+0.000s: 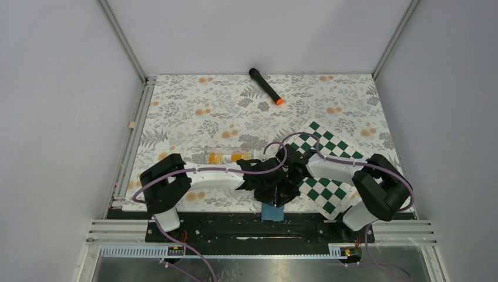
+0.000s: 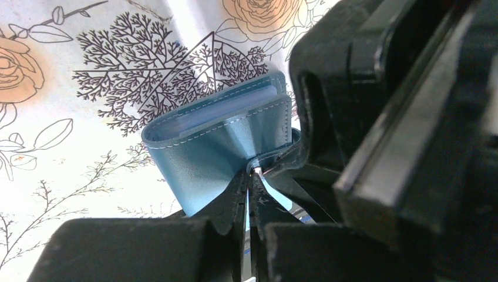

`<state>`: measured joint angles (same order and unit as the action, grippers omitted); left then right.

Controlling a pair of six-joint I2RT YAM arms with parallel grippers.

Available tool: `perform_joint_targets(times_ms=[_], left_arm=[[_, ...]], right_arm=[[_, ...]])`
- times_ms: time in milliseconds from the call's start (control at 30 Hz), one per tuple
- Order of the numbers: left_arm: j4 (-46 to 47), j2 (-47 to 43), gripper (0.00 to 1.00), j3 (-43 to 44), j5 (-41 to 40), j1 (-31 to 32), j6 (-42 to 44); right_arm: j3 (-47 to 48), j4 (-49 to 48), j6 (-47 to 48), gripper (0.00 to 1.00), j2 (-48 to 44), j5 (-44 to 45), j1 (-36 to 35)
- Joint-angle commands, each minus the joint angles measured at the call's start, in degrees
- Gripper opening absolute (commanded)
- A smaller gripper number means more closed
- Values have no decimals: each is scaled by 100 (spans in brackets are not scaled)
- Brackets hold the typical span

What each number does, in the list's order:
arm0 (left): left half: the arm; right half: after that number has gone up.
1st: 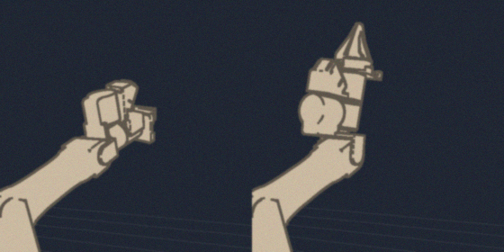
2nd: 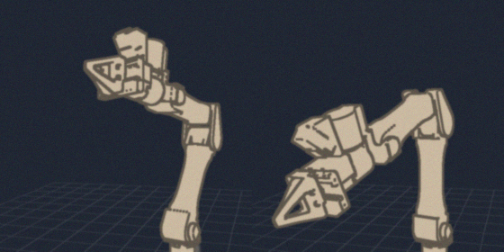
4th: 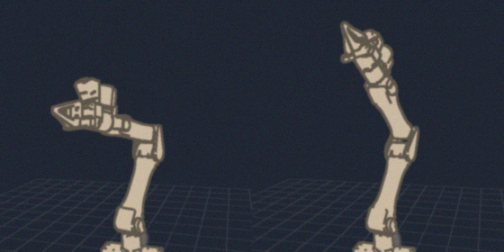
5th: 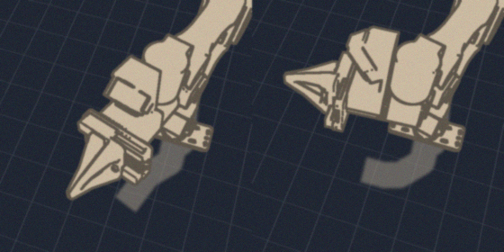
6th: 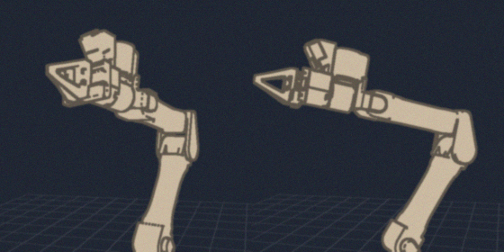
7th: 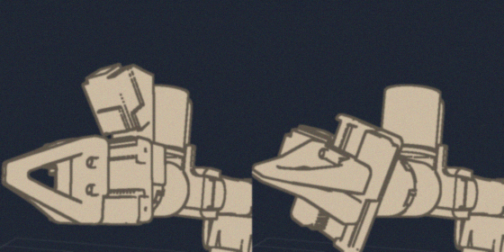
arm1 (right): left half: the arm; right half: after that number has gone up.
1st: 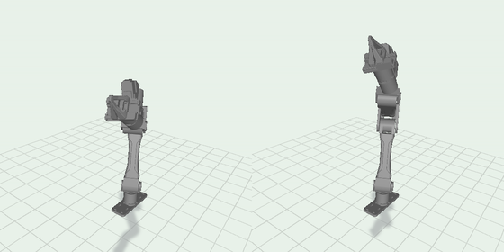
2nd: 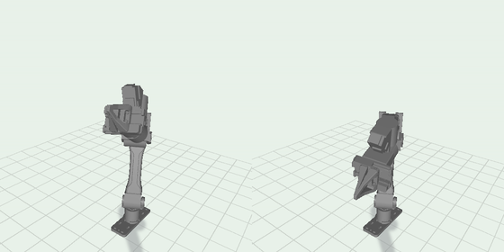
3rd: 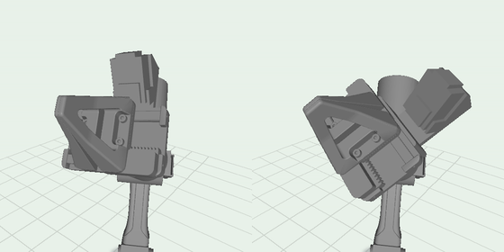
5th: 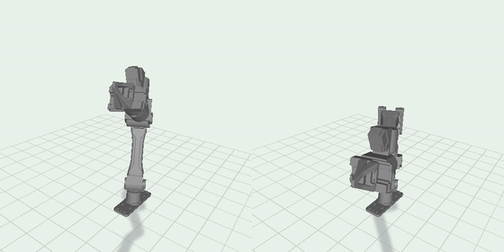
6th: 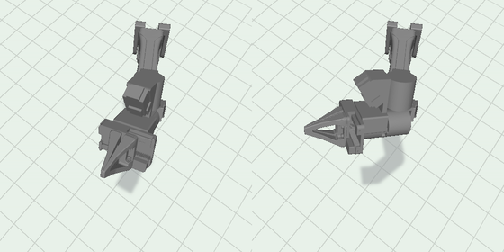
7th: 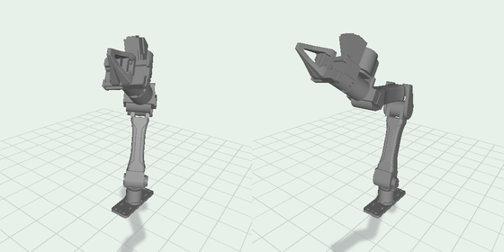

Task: Put the credit cards into the card holder
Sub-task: Close the card holder at the center of the board.

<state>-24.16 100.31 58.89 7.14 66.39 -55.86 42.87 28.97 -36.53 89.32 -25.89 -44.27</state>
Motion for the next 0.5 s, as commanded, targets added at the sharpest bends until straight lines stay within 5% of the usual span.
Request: perform_joint_targets(times_ms=[0, 467], left_arm=[[-509, 934, 0, -292, -967, 344, 512], [-322, 687, 0, -421, -1013, 495, 481]], right_arm=[[-447, -208, 149, 0, 373, 1132, -386], [-452, -158, 50, 0, 407, 1354, -584]])
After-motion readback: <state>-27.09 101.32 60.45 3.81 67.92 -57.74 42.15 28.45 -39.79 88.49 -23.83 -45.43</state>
